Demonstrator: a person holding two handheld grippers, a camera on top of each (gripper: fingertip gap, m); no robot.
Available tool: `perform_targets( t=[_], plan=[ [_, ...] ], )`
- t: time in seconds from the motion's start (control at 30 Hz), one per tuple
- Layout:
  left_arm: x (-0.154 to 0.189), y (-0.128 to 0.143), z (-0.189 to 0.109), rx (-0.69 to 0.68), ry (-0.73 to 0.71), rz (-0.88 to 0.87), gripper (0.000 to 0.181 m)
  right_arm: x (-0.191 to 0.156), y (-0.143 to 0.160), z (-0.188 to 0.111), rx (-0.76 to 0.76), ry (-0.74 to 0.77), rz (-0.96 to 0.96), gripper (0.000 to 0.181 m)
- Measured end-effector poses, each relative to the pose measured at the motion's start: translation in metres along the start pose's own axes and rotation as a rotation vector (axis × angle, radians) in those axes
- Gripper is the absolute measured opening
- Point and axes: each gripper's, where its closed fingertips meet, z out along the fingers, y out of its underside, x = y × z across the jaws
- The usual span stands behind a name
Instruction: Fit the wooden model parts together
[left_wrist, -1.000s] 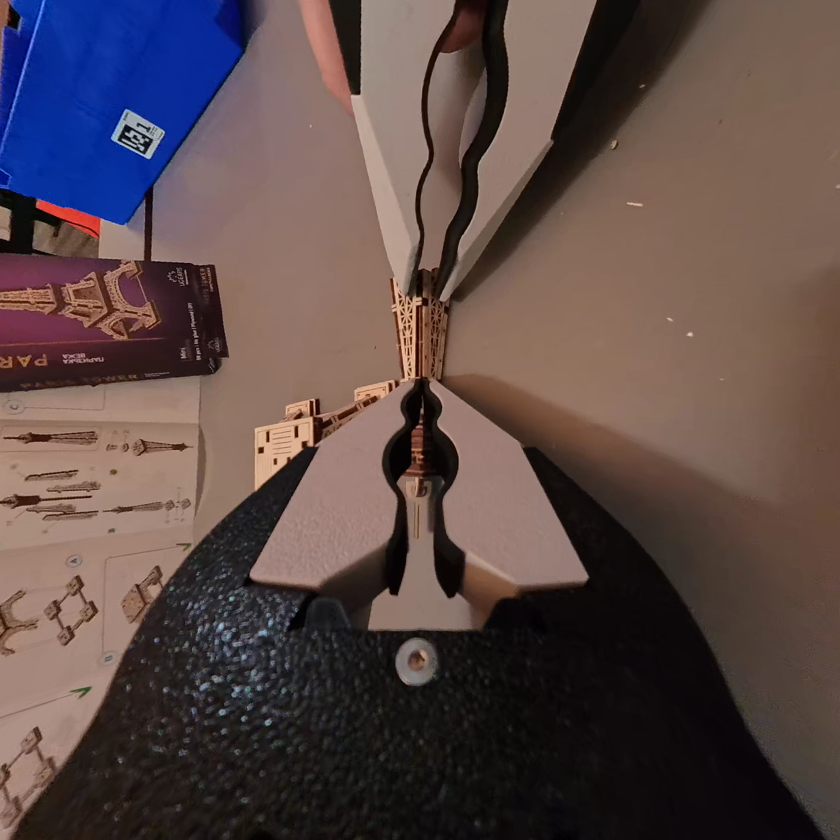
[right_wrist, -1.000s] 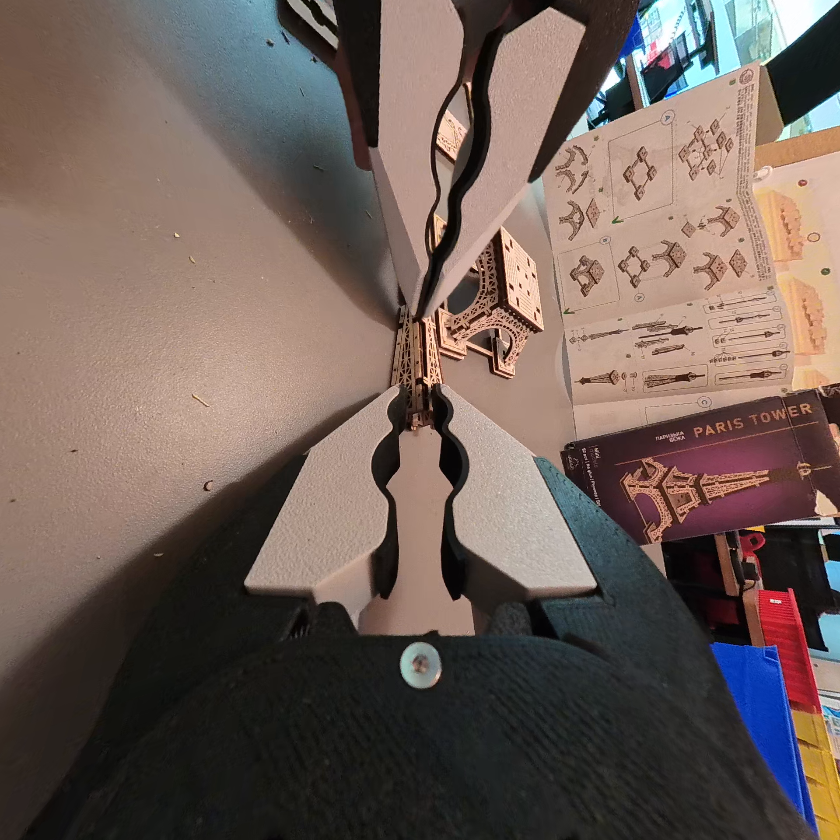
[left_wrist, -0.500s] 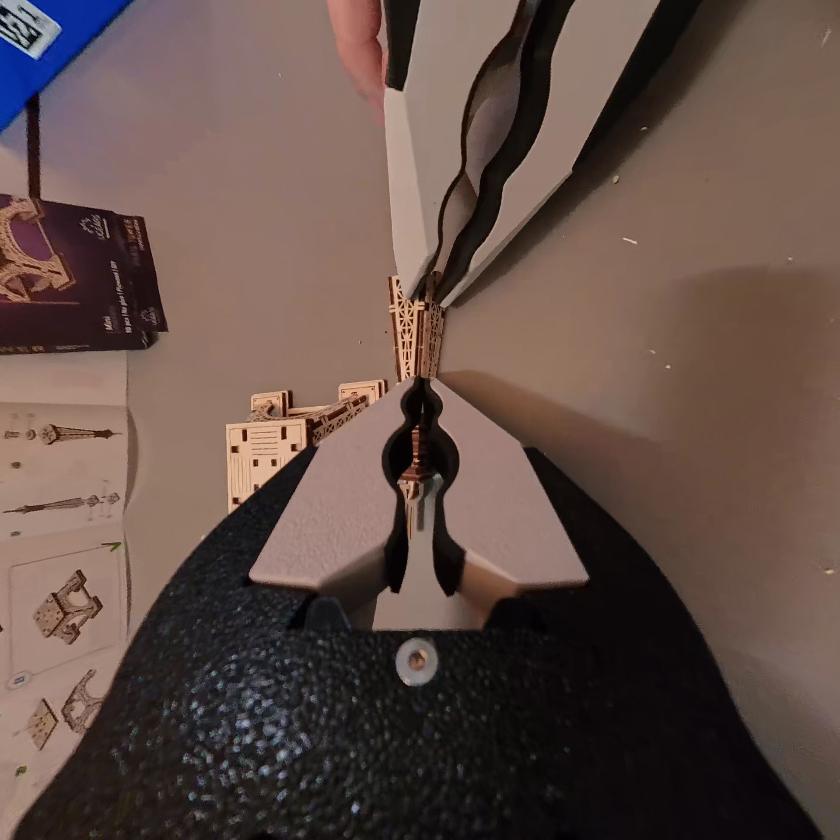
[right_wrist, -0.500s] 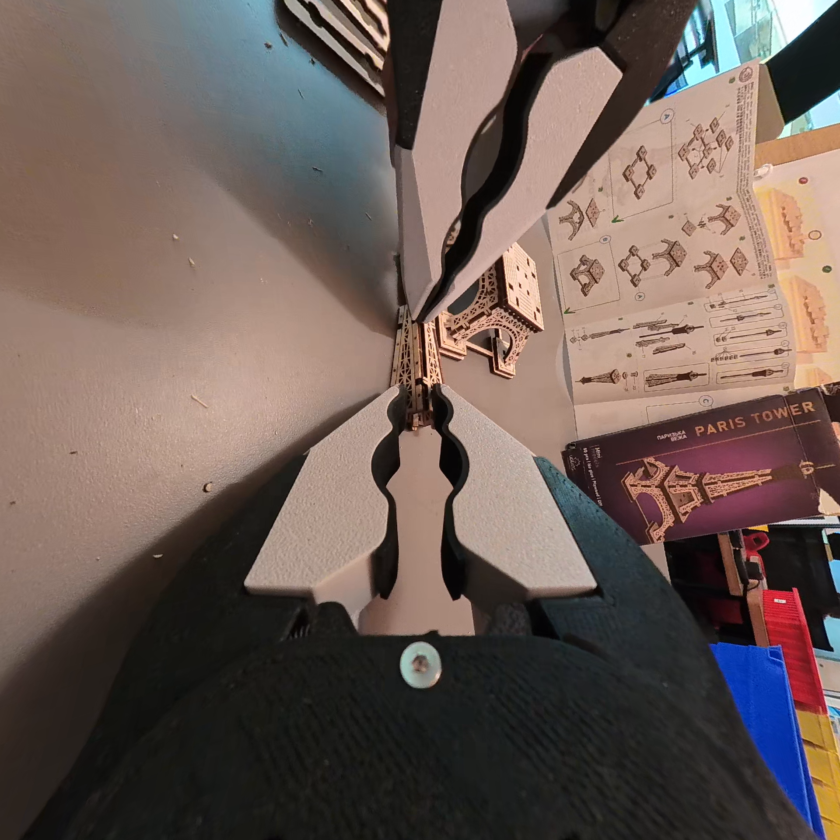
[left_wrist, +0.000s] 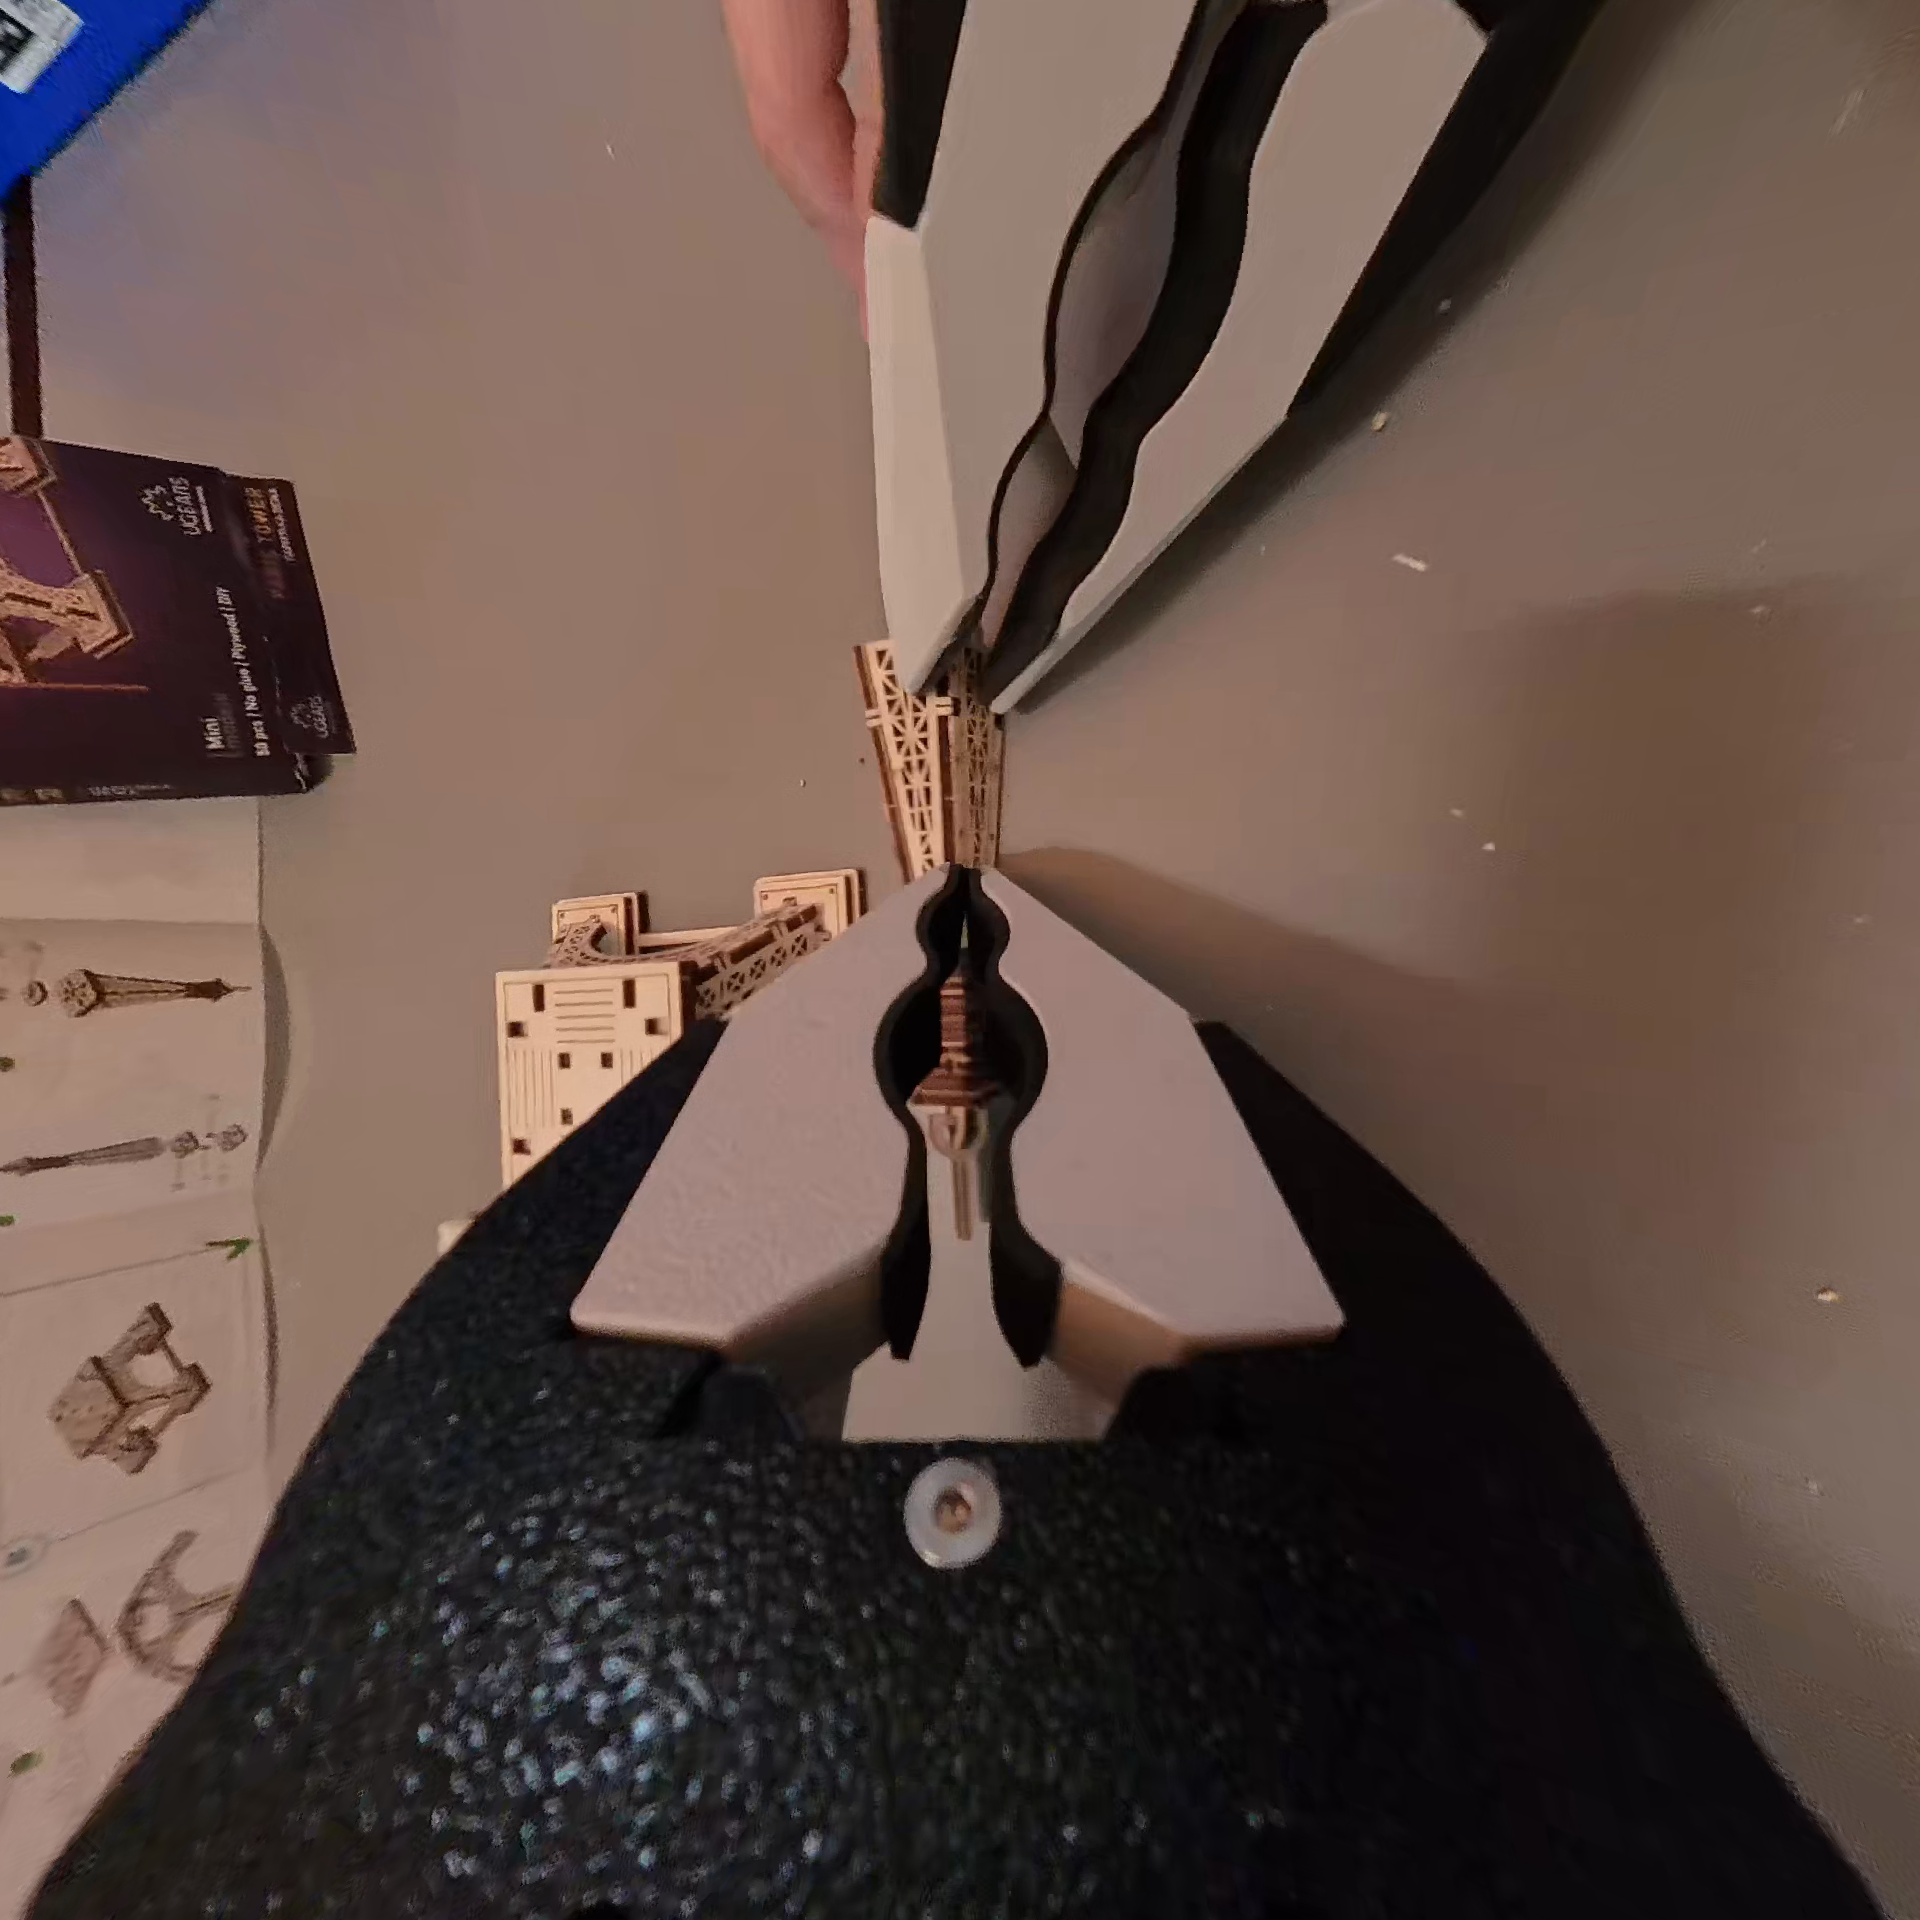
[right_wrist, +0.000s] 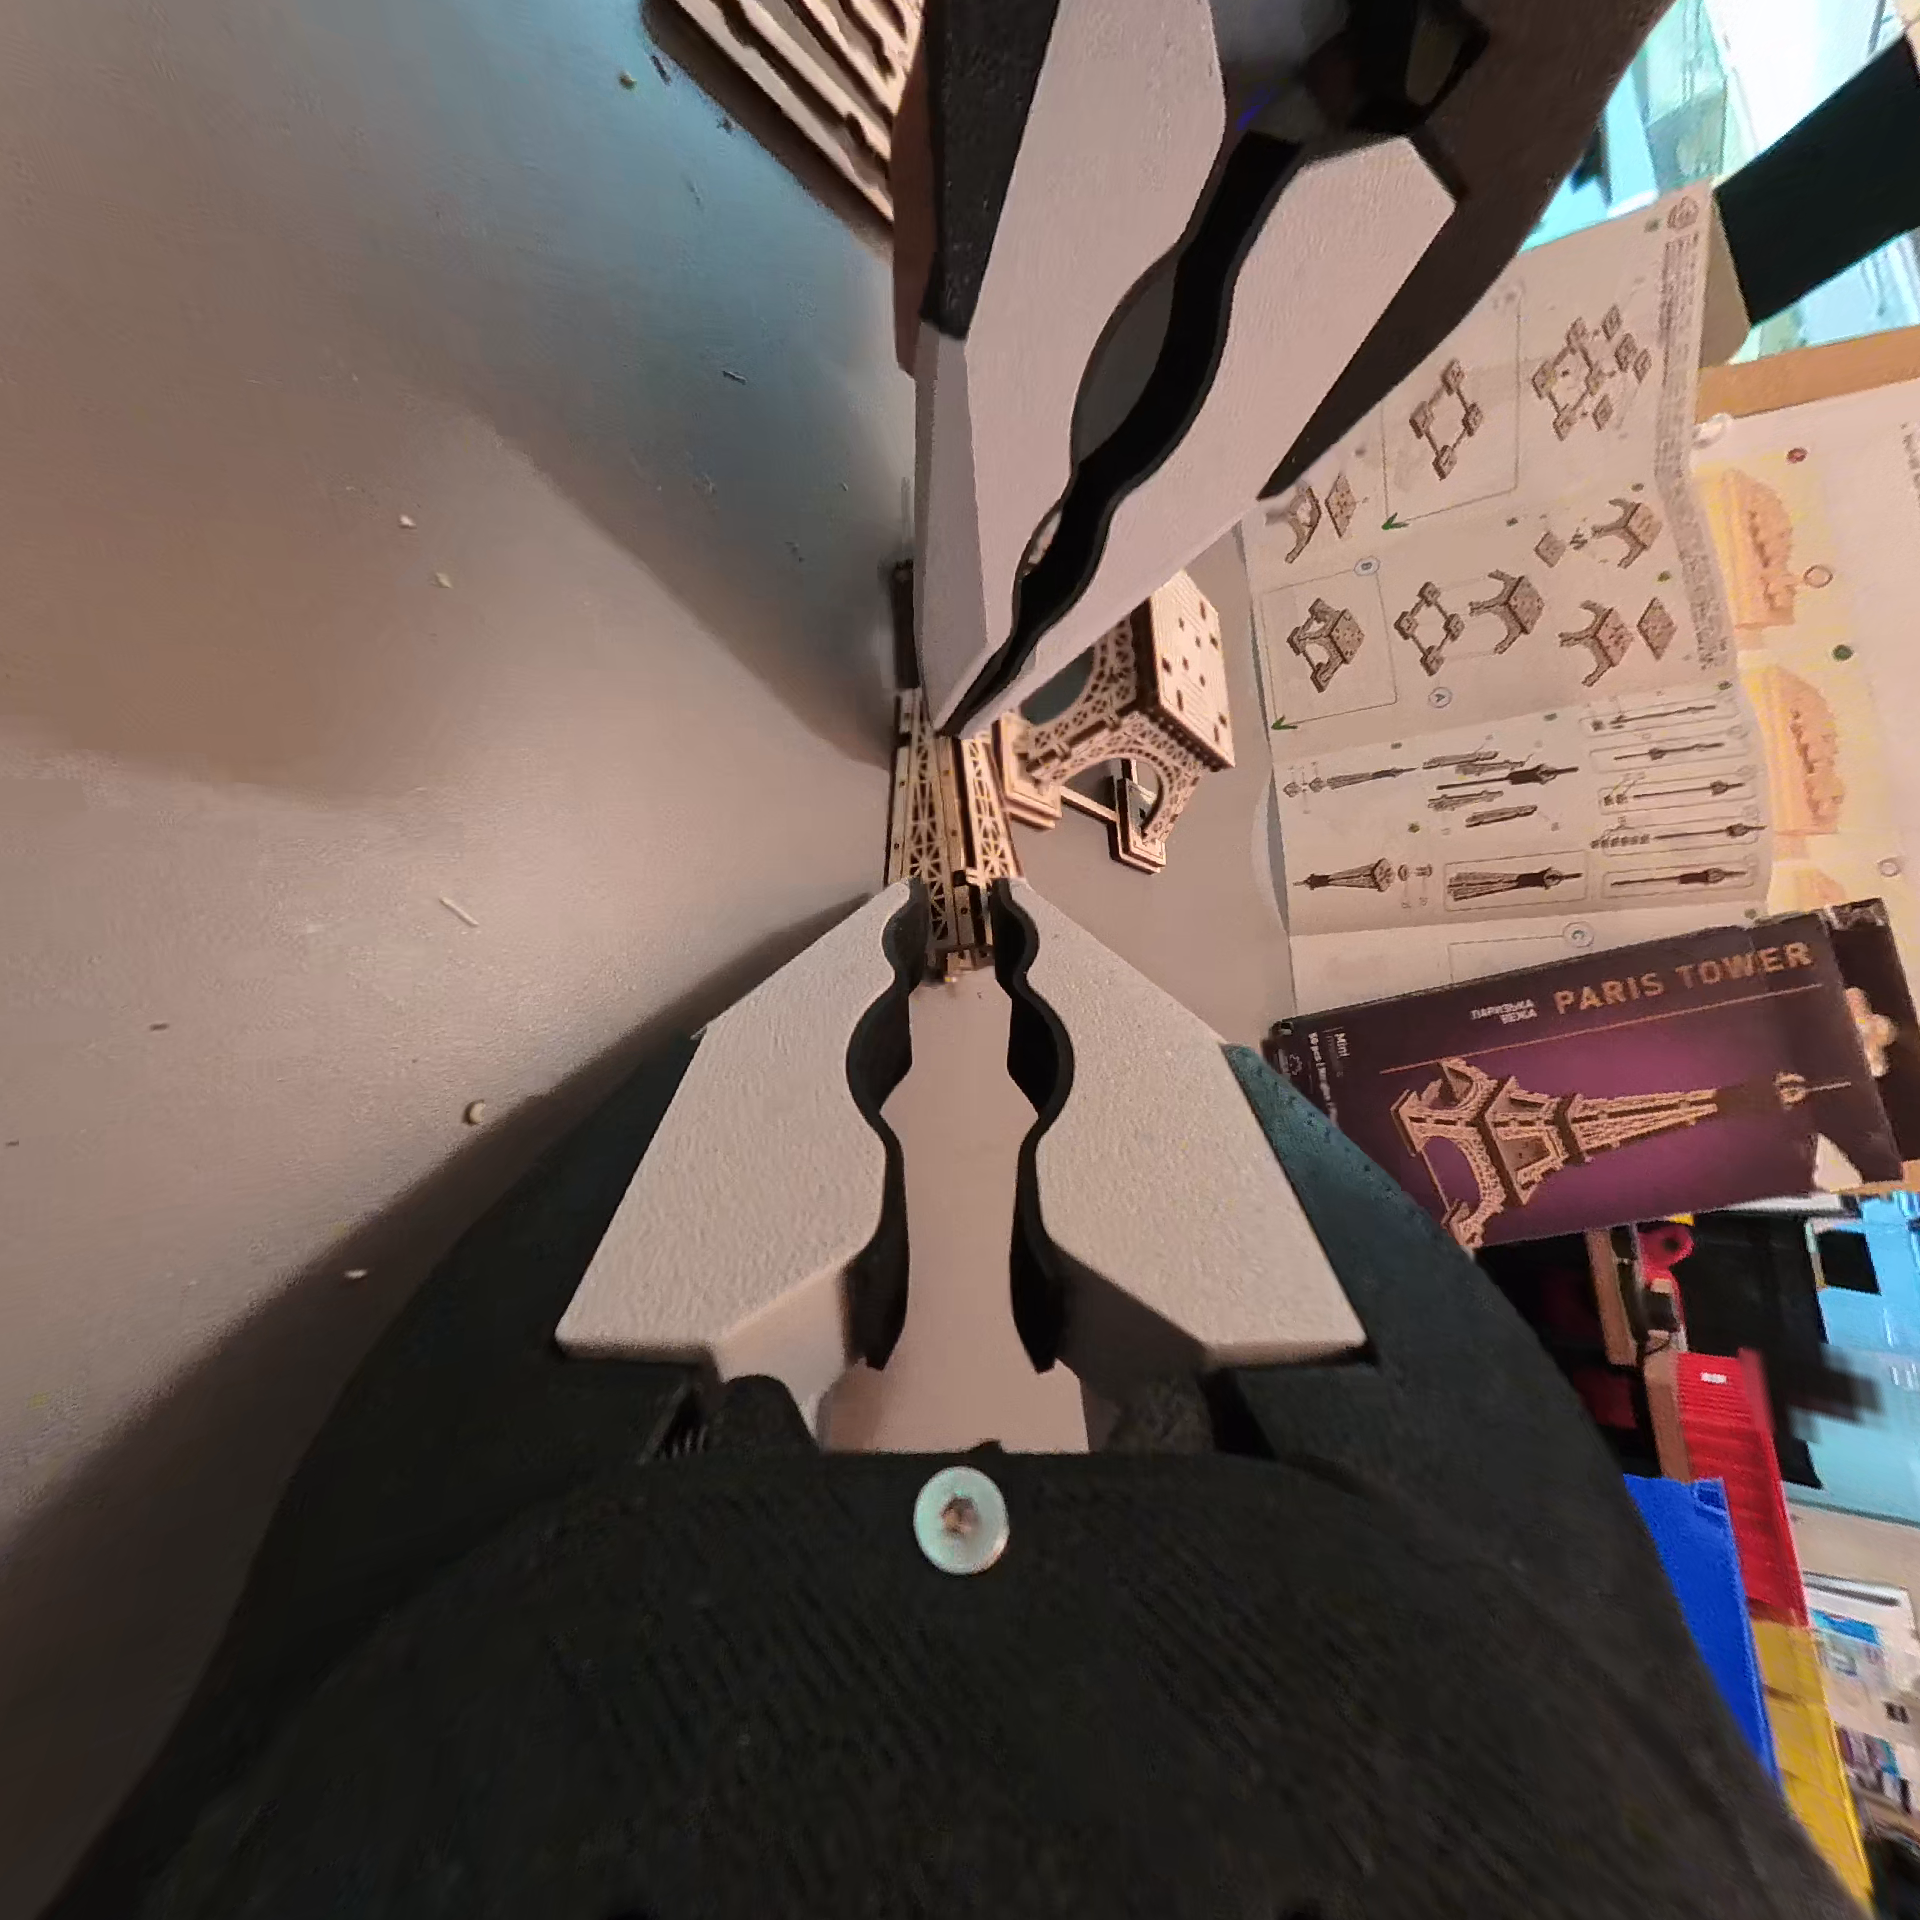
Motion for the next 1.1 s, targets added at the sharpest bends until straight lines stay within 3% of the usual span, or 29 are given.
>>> perform_targets(
  t=[0.03,0.17,0.3,0.47,0.87,1.1],
  plan=[
    [-0.002,-0.002,-0.003,0.043,-0.014,-0.03,0.0,-0.002,-0.002,-0.001,0.017,-0.009,0.002,0.01],
    [-0.014,-0.005,-0.016,0.174,-0.11,-0.089,0.017,-0.004,-0.004,-0.002,0.041,-0.019,0.041,0.01],
    [0.0,0.004,-0.004,0.102,-0.07,-0.043,0.04,-0.004,-0.006,-0.001,0.035,-0.016,0.021,0.01],
    [0.004,0.0,0.007,0.112,-0.067,-0.062,0.019,-0.004,-0.006,-0.001,0.019,0.001,-0.023,0.01],
    [0.006,0.001,0.008,0.078,-0.066,-0.045,0.014,-0.008,-0.007,-0.002,-0.007,0.006,-0.11,0.008],
    [0.004,0.0,0.0,0.166,-0.125,-0.012,0.014,-0.006,-0.007,0.001,0.009,0.003,-0.067,0.009]
  ],
)
